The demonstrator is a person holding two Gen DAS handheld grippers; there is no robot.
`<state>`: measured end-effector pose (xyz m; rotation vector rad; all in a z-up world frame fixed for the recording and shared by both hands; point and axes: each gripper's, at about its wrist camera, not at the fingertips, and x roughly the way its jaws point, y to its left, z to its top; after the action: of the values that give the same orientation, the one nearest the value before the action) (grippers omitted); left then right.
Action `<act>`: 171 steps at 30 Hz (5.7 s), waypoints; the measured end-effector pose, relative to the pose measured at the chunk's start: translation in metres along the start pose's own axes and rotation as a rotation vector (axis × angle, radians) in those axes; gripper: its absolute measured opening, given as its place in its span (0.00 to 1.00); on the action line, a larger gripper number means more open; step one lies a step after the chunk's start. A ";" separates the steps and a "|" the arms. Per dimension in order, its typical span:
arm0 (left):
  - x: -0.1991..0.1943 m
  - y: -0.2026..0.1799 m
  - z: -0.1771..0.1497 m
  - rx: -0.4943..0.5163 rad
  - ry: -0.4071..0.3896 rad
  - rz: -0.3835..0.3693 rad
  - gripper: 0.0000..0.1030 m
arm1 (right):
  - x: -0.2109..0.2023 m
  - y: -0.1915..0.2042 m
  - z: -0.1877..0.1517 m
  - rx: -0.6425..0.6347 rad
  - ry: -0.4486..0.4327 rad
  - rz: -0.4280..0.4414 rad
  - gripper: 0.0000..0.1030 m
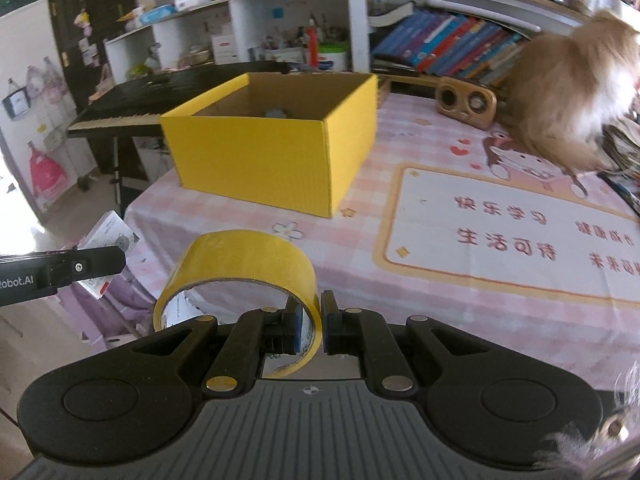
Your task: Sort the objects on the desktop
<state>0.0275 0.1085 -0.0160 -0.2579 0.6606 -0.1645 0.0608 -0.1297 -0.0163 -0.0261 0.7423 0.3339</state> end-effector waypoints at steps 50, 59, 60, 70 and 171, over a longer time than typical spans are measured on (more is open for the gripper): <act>0.247 -0.005 0.183 0.041 0.022 0.136 0.13 | 0.220 -0.045 0.205 -0.325 -0.055 0.139 0.09; 0.250 -0.007 0.183 0.048 0.015 0.138 0.15 | 0.229 -0.041 0.207 -0.359 -0.032 0.133 0.10; 0.248 -0.008 0.183 0.053 0.007 0.138 0.17 | 0.229 -0.042 0.207 -0.354 -0.035 0.131 0.11; 0.194 -0.027 0.179 0.097 -0.147 0.122 0.59 | 0.197 -0.050 0.207 -0.244 -0.124 0.077 0.36; 0.041 -0.061 -0.001 0.251 0.025 0.089 1.00 | -0.016 -0.037 -0.026 0.145 -0.080 -0.304 0.84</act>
<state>0.0547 0.0404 -0.0238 0.0148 0.6681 -0.1636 0.0438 -0.1728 -0.0287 0.0115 0.6701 -0.0087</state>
